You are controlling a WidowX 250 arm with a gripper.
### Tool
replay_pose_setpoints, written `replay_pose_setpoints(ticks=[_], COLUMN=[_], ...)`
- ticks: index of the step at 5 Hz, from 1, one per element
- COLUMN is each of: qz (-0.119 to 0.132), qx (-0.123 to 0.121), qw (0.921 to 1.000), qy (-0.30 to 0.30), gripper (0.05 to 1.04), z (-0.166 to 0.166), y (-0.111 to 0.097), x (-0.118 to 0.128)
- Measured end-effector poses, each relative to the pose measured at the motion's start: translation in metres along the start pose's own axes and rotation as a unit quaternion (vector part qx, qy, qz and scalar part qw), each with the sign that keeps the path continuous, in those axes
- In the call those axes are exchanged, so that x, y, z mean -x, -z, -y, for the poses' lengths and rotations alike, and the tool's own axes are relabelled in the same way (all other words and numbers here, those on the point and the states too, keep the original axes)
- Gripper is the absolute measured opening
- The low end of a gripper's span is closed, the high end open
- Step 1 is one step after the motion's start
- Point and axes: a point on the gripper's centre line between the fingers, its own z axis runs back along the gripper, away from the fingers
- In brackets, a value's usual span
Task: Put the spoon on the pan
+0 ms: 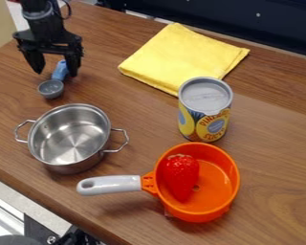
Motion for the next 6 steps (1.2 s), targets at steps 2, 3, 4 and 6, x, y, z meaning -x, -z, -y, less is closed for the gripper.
replay_pose_setpoints(ticks=[2, 3, 4, 6], qz=[0.001, -0.011, -0.007, -0.001], qx=[-0.009, 0.004, 0.007, -0.023], qw=[0.9999, 0.9999, 0.9999, 0.9972], qy=[0.005, 0.011, 0.003, -0.071], gripper=[0.67, 0.411, 0.389, 0.389], z=[-0.001, 0.002, -0.003, 0.007], y=[0.005, 0.005, 0.002, -0.032], x=[-0.001, -0.003, -0.007, -0.005])
